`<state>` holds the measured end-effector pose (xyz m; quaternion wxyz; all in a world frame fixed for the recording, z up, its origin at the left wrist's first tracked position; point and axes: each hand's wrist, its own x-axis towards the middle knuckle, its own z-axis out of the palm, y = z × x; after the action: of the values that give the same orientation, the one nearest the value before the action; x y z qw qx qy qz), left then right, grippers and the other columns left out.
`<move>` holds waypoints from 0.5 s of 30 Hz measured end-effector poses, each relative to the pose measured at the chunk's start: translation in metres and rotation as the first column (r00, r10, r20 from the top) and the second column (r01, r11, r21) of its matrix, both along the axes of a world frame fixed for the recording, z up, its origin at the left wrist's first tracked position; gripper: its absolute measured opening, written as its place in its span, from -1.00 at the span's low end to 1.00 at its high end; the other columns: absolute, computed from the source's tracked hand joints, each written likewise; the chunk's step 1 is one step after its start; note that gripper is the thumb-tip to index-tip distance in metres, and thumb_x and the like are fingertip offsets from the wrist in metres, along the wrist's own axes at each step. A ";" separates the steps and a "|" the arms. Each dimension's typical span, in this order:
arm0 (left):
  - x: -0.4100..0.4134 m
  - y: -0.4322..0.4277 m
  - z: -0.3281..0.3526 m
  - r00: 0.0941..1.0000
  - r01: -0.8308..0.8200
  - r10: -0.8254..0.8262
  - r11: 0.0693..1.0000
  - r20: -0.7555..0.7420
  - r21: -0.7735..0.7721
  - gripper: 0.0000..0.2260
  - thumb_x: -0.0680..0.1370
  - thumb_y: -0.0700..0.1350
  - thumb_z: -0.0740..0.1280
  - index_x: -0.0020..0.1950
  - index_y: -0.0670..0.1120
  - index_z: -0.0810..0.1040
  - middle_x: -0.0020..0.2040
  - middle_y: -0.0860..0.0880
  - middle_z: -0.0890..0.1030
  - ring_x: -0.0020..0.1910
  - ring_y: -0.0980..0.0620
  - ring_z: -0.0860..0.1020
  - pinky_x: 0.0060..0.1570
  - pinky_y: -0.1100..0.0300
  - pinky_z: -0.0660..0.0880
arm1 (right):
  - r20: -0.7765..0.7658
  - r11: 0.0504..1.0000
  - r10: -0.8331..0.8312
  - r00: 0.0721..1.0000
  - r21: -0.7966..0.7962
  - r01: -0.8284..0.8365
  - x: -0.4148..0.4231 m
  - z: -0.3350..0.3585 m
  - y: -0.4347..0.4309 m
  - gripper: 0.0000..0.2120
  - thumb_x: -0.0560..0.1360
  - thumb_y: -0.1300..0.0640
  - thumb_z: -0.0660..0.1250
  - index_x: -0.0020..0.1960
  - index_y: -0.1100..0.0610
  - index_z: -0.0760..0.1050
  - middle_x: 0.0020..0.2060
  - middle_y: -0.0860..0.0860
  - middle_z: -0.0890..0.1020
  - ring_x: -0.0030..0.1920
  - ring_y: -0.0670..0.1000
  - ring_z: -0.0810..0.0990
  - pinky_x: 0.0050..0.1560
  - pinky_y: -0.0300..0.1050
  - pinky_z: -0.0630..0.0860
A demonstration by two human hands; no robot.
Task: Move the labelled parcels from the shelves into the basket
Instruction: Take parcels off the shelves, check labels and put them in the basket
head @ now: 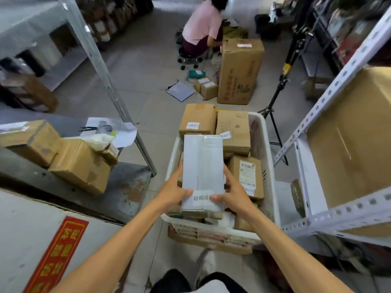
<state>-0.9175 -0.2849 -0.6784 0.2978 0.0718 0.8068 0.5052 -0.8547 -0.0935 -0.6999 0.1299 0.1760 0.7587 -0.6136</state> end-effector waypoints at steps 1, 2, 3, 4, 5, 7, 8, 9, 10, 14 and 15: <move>-0.006 0.003 -0.002 1.000 0.000 0.000 1.000 0.011 0.000 -0.26 0.51 -0.22 0.37 0.45 0.31 0.05 0.24 0.07 0.47 0.16 0.08 0.48 -0.08 0.33 0.50 | 0.007 1.000 0.012 1.000 -0.003 -0.012 -0.009 -0.003 0.003 -0.04 0.35 0.33 0.49 0.50 -0.26 0.09 0.34 -0.07 0.43 0.30 0.03 0.46 0.16 0.02 0.56; -0.012 0.005 -0.007 1.000 -0.008 0.008 1.000 0.024 0.005 -0.29 0.52 -0.20 0.36 0.48 0.27 0.06 0.26 0.05 0.47 0.17 0.06 0.49 -0.05 0.30 0.52 | 0.010 1.000 0.031 0.999 0.007 -0.031 -0.018 -0.006 0.005 -0.05 0.35 0.33 0.49 0.49 -0.26 0.10 0.34 -0.08 0.43 0.31 0.03 0.45 0.14 -0.04 0.56; -0.019 0.006 -0.010 0.999 -0.022 0.022 1.000 0.043 0.002 -0.31 0.54 -0.19 0.35 0.50 0.24 0.06 0.28 0.04 0.47 0.19 0.04 0.50 -0.01 0.20 0.55 | 0.011 0.999 0.043 0.999 0.017 -0.043 -0.026 -0.009 0.006 -0.06 0.35 0.32 0.50 0.49 -0.26 0.11 0.33 -0.09 0.43 0.31 0.02 0.44 0.11 -0.09 0.54; -0.025 0.007 -0.013 0.997 -0.044 0.044 0.999 0.062 -0.002 -0.33 0.55 -0.17 0.34 0.50 0.22 0.07 0.30 0.02 0.47 0.20 0.00 0.51 0.05 0.09 0.57 | 0.021 0.998 0.053 0.998 0.030 -0.054 -0.032 -0.012 0.006 -0.07 0.35 0.31 0.50 0.49 -0.24 0.12 0.32 -0.10 0.43 0.31 0.01 0.43 0.12 -0.10 0.53; -0.031 0.007 -0.015 0.994 -0.070 0.071 0.997 0.087 -0.020 -0.34 0.55 -0.17 0.35 0.50 0.21 0.08 0.31 0.00 0.47 0.22 -0.03 0.51 0.11 -0.02 0.56 | 0.040 0.998 0.059 0.997 0.035 -0.060 -0.039 -0.015 0.006 -0.08 0.35 0.30 0.50 0.50 -0.22 0.11 0.32 -0.10 0.42 0.32 0.01 0.41 0.15 -0.05 0.53; -0.047 0.010 -0.021 0.991 -0.077 0.083 0.995 0.102 -0.067 -0.35 0.54 -0.15 0.36 0.50 0.19 0.10 0.32 -0.05 0.48 0.24 -0.07 0.51 0.17 -0.13 0.52 | 0.062 0.996 0.060 0.996 0.057 -0.064 -0.052 -0.019 0.006 -0.09 0.36 0.29 0.50 0.51 -0.17 0.10 0.35 -0.08 0.40 0.34 0.02 0.39 0.25 0.06 0.49; -0.055 0.011 -0.024 0.993 -0.058 0.067 0.994 0.098 -0.089 -0.36 0.54 -0.14 0.36 0.50 0.18 0.11 0.30 -0.05 0.49 0.25 -0.08 0.50 0.18 -0.15 0.51 | 0.064 0.995 0.061 0.996 0.070 -0.066 -0.060 -0.023 0.007 -0.10 0.37 0.29 0.50 0.52 -0.14 0.11 0.36 -0.07 0.39 0.35 0.02 0.38 0.28 0.07 0.46; -0.063 0.012 -0.028 0.993 -0.048 0.060 0.992 0.104 -0.113 -0.36 0.54 -0.15 0.36 0.50 0.17 0.11 0.28 -0.06 0.49 0.25 -0.09 0.49 0.19 -0.15 0.50 | 0.067 0.996 0.058 0.996 0.069 -0.062 -0.068 -0.027 0.007 -0.12 0.37 0.29 0.50 0.51 -0.12 0.13 0.36 -0.07 0.39 0.36 0.01 0.37 0.29 0.03 0.44; -0.072 0.013 -0.032 0.991 -0.057 0.071 0.990 0.110 -0.126 -0.36 0.54 -0.16 0.35 0.50 0.16 0.11 0.28 -0.07 0.49 0.26 -0.10 0.49 0.19 -0.16 0.50 | 0.071 0.996 0.056 0.996 0.064 -0.061 -0.075 -0.031 0.006 -0.14 0.37 0.30 0.49 0.51 -0.10 0.15 0.34 -0.09 0.40 0.35 -0.02 0.37 0.26 -0.04 0.43; -0.103 0.012 -0.049 0.989 -0.087 0.106 0.981 0.102 -0.175 -0.36 0.55 -0.22 0.32 0.53 0.10 0.12 0.31 -0.13 0.48 0.28 -0.12 0.47 0.21 -0.10 0.49 | 0.071 0.999 0.033 0.997 0.023 -0.035 -0.104 -0.049 -0.003 -0.15 0.38 0.34 0.48 0.50 -0.09 0.17 0.17 -0.19 0.42 0.20 -0.14 0.39 0.00 -0.34 0.40; -0.109 0.010 -0.052 0.990 -0.085 0.104 0.977 0.091 -0.196 -0.38 0.55 -0.23 0.31 0.53 0.08 0.12 0.31 -0.12 0.47 0.26 -0.09 0.46 0.20 -0.02 0.48 | 0.068 1.000 0.023 0.997 0.008 -0.023 -0.110 -0.054 -0.008 -0.16 0.36 0.33 0.49 0.49 -0.09 0.18 0.18 -0.18 0.45 0.19 -0.12 0.42 -0.01 -0.32 0.42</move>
<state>-1.0268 -0.2750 -0.7305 0.3191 -0.0212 0.8381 0.4419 -0.9650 -0.1013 -0.7536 0.1618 0.1884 0.7587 -0.6023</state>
